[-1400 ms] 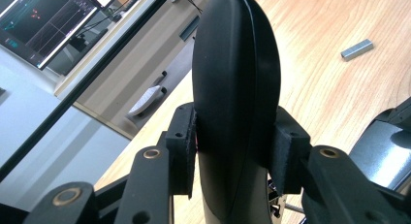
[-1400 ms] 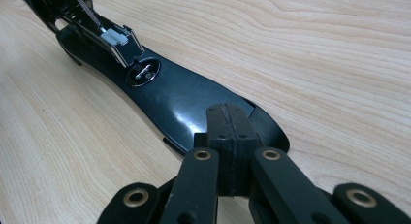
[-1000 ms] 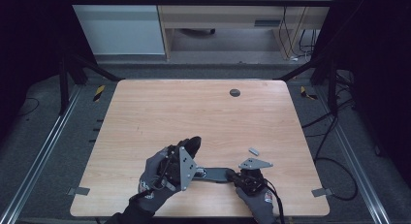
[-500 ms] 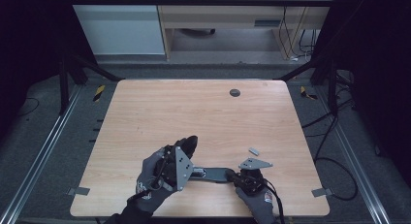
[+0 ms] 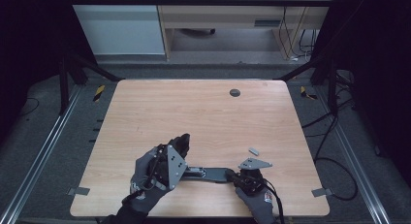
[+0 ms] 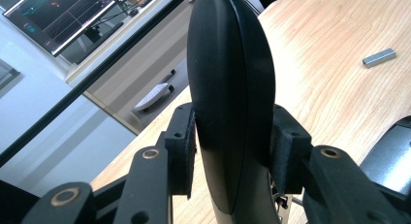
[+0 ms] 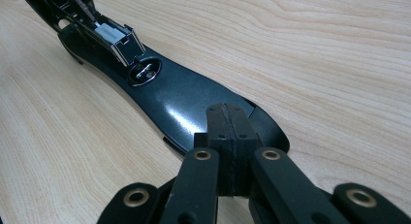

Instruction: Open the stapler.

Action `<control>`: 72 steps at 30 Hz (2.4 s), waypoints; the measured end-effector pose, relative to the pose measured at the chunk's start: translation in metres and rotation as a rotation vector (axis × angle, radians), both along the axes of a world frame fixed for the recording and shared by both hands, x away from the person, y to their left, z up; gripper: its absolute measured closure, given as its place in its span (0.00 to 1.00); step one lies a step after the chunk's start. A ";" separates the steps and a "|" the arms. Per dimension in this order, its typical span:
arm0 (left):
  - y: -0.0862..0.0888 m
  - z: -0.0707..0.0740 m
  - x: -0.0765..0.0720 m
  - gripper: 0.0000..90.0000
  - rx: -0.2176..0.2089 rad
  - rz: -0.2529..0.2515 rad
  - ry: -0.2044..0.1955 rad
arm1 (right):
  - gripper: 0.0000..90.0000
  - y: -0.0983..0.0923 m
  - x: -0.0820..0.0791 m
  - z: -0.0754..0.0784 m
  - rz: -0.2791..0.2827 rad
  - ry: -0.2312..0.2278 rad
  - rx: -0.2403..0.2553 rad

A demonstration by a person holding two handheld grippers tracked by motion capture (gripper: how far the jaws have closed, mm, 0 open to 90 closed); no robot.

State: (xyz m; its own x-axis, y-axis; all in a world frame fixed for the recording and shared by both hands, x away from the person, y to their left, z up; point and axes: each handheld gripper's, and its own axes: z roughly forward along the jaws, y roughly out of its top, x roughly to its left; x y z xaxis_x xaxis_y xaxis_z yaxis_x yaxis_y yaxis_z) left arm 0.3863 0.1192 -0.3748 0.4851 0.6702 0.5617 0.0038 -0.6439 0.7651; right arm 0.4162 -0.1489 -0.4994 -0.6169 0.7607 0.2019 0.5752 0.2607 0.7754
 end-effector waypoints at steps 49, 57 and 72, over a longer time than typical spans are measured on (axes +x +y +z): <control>0.038 0.008 0.001 0.63 -0.096 0.051 0.031 | 1.00 0.002 0.000 0.000 0.000 0.001 -0.005; 0.053 0.009 0.002 0.62 -0.142 0.086 0.047 | 1.00 0.002 0.000 0.000 0.000 0.001 -0.005; 0.067 0.004 0.000 0.60 -0.177 0.109 0.024 | 1.00 0.002 0.000 0.001 0.004 0.000 -0.007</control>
State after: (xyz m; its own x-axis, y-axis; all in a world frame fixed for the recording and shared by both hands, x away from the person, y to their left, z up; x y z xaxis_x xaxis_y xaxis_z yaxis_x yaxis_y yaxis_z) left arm 0.3859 0.1863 -0.3711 0.4160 0.8068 0.4195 0.0862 -0.4943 0.8650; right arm 0.4160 -0.1464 -0.4988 -0.6197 0.7598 0.1966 0.5744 0.2683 0.7734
